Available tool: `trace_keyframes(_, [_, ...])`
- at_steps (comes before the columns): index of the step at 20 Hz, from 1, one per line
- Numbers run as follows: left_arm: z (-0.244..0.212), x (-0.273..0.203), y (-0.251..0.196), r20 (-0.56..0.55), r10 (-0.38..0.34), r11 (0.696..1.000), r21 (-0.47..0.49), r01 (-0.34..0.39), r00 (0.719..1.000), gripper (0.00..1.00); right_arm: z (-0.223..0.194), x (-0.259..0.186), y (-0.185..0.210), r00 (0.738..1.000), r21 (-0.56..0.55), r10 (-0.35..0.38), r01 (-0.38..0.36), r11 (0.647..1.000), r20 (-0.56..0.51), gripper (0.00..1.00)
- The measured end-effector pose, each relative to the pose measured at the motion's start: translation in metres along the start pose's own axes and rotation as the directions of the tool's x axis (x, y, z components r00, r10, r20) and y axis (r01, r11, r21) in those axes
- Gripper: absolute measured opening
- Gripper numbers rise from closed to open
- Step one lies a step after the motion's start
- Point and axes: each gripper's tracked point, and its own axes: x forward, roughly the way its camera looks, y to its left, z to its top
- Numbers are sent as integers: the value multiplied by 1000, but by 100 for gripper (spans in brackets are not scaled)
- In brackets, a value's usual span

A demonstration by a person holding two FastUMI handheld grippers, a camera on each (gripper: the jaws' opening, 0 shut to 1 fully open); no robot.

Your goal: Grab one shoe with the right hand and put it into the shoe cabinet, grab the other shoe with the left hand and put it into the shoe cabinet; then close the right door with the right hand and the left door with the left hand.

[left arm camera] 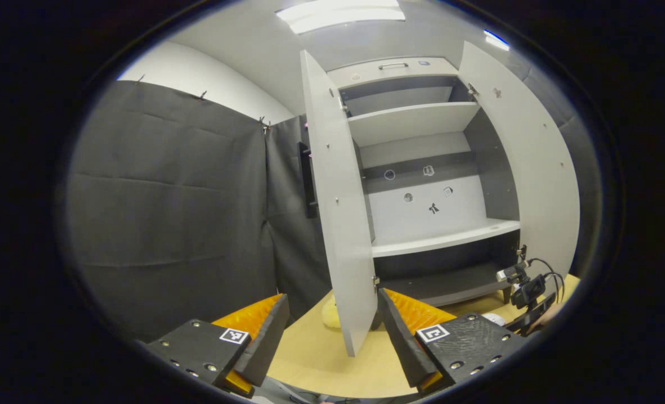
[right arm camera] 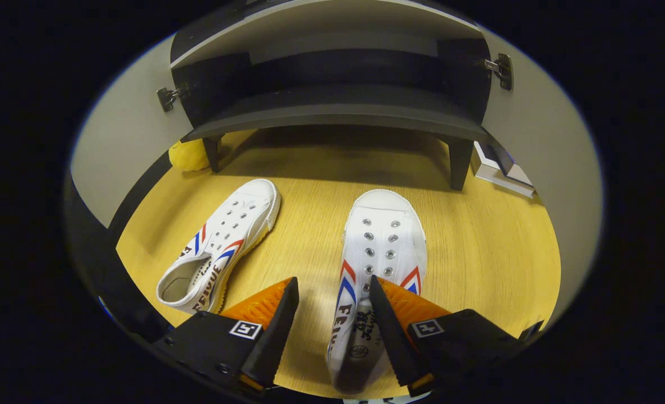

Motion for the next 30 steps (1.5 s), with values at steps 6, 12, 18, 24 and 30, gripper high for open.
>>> trace_keyframes(6, [0,-7,-24,-3,-14,1000,-4,14,1000,92,3,2,-20,998,-14,-58,58,998,-11,31])
trace_keyframes(12, [0,-17,-66,-10,-48,999,-6,48,999,93,4,1,-16,998,13,-17,16,1000,62,2])
trace_keyframes(18, [6,-25,-94,6,-80,997,6,80,997,93,18,-26,-19,989,44,36,-43,998,142,2])
trace_keyframes(24, [1,-12,-111,4,-138,990,-10,139,990,93,45,-59,-7,969,94,94,-118,989,227,2])
trace_keyframes(30, [3,8,-122,32,-210,977,-19,210,977,93,102,-108,2,924,107,92,-141,984,371,2])
